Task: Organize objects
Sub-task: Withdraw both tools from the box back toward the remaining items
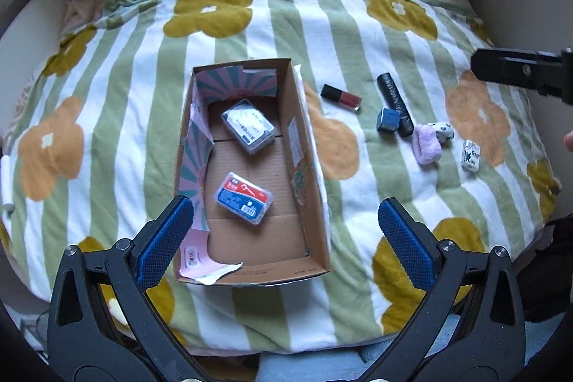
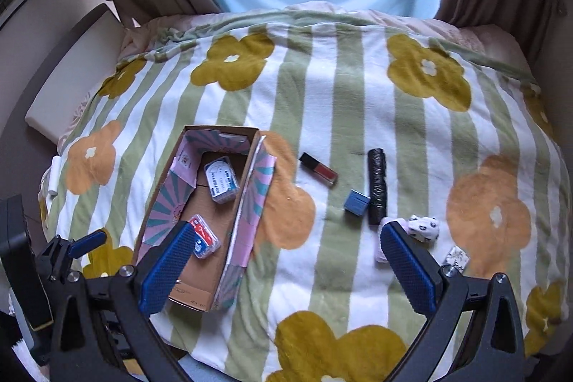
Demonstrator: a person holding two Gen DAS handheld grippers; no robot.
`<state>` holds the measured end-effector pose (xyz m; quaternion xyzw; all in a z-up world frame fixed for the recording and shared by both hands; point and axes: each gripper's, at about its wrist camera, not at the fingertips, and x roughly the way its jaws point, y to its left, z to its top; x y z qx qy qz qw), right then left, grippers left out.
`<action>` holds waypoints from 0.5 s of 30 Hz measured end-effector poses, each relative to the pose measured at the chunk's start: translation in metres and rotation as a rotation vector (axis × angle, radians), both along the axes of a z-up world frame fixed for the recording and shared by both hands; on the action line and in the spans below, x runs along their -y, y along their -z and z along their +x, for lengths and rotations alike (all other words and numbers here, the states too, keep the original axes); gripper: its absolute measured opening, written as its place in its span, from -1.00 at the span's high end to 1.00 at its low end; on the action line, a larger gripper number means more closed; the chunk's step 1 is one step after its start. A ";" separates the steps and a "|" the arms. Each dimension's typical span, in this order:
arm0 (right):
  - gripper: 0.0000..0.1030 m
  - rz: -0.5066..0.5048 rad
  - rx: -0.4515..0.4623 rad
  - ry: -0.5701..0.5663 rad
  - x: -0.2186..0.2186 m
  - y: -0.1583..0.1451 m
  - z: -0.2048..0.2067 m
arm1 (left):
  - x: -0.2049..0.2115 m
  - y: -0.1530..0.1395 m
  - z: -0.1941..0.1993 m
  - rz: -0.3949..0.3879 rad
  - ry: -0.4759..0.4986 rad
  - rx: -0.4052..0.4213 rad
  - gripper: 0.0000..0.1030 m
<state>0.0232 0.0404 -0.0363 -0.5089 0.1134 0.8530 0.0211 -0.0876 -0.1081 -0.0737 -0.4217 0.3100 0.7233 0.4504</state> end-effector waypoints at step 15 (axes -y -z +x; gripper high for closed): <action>-0.99 -0.007 -0.023 0.112 -0.088 0.002 0.080 | -0.042 -0.009 0.069 0.050 0.049 0.037 -0.99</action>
